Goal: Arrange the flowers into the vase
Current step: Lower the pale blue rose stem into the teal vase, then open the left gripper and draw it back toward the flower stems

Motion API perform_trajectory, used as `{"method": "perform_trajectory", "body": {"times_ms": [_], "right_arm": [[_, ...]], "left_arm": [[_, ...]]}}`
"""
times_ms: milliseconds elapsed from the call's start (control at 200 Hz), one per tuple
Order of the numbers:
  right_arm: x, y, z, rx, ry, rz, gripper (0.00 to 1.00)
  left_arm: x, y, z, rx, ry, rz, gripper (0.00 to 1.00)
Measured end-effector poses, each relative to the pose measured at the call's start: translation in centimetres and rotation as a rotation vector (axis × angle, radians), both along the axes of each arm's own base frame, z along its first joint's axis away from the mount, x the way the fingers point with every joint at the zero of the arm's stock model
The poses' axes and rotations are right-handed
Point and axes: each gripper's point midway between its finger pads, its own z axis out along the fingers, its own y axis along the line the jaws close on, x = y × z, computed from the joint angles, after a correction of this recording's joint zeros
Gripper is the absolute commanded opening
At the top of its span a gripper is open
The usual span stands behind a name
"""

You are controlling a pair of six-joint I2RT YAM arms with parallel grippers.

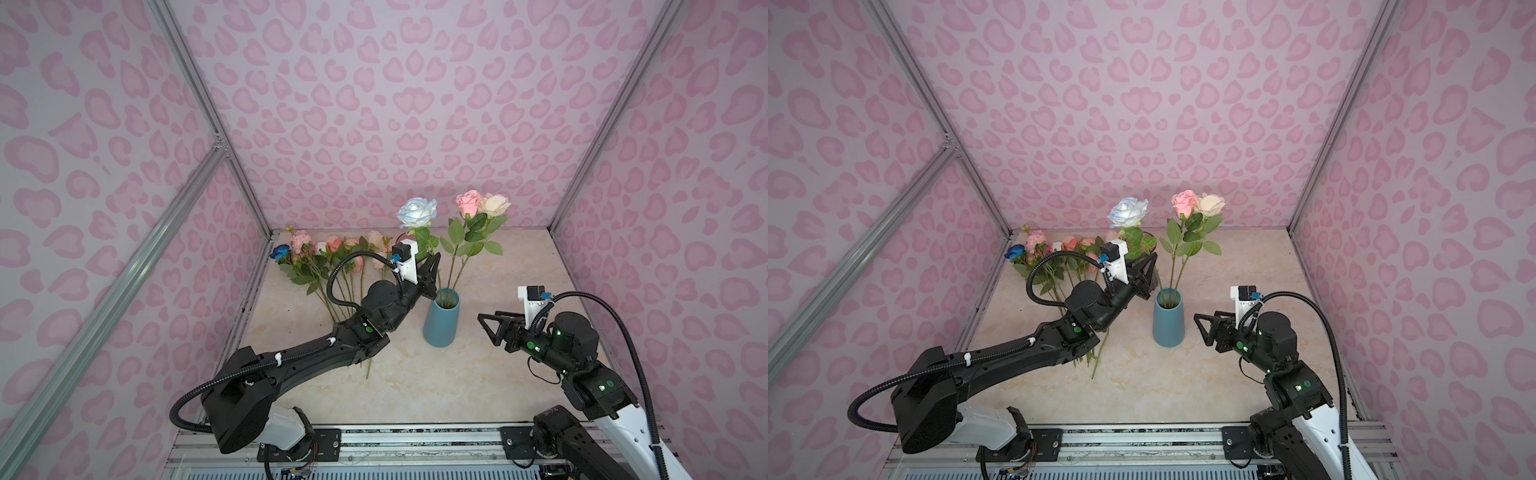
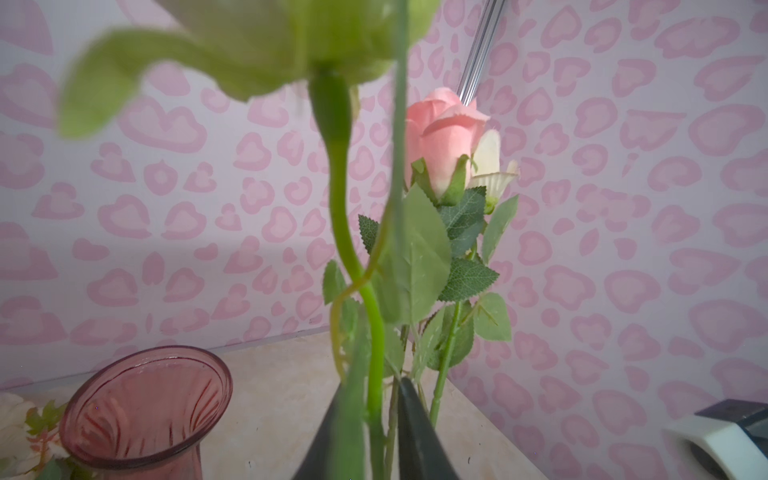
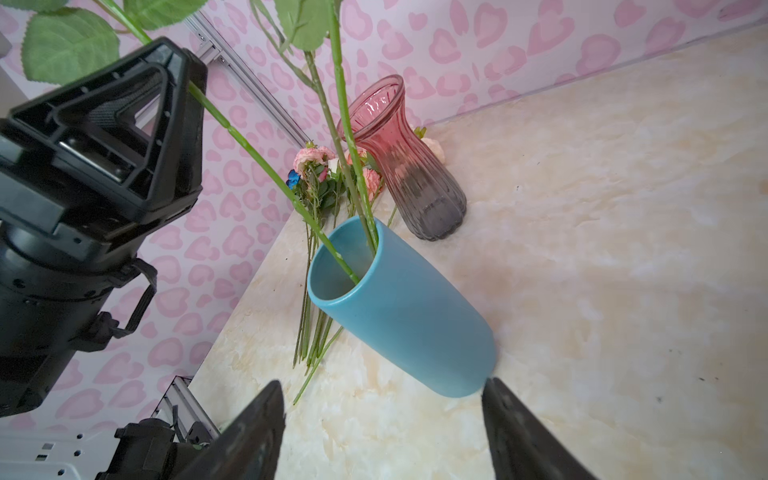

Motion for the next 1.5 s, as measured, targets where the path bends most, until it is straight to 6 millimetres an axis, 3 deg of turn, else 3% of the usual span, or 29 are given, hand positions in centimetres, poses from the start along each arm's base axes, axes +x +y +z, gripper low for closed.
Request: {"method": "perform_trajectory", "body": {"times_ms": [125, 365, 540, 575, 665, 690, 845, 1090, 1225, 1500], "right_arm": [[0.0, 0.0, 0.0, -0.002, 0.004, 0.000, 0.76], [0.4, 0.1, 0.2, -0.009, 0.010, 0.001, 0.76], [0.6, 0.2, 0.4, -0.011, 0.008, 0.003, 0.76], [0.6, 0.2, 0.5, -0.011, 0.006, 0.003, 0.77], [0.6, 0.2, 0.5, -0.012, 0.002, 0.003, 0.78], [0.6, 0.2, 0.6, -0.013, -0.001, 0.000, 0.78], [0.7, 0.0, 0.6, -0.015, -0.006, -0.010, 0.78], [0.4, -0.3, 1.1, -0.013, -0.029, -0.018, 0.78], [0.3, -0.4, 1.4, -0.016, -0.041, -0.018, 0.78], [0.4, -0.6, 1.7, -0.025, -0.052, -0.029, 0.78]], "left_arm": [[-0.7, 0.5, 0.4, 0.016, 0.005, -0.007, 0.46], [-1.6, 1.7, 0.9, 0.093, 0.005, 0.005, 0.56], [-1.8, 2.4, 1.1, 0.170, 0.020, 0.024, 0.74], [-1.8, 2.7, 1.1, 0.184, 0.026, 0.033, 0.87], [-1.8, 2.9, 0.6, 0.231, 0.048, 0.040, 0.92], [-1.8, 3.0, 0.3, 0.239, 0.059, 0.040, 1.00], [-1.8, 2.7, -1.9, 0.320, 0.114, 0.026, 0.98], [-2.3, 2.0, -3.8, 0.430, 0.199, -0.033, 0.99], [-3.3, 2.3, -6.3, 0.527, 0.272, -0.073, 0.98], [-5.1, 3.8, -7.2, 0.631, 0.311, -0.115, 0.98]]}}
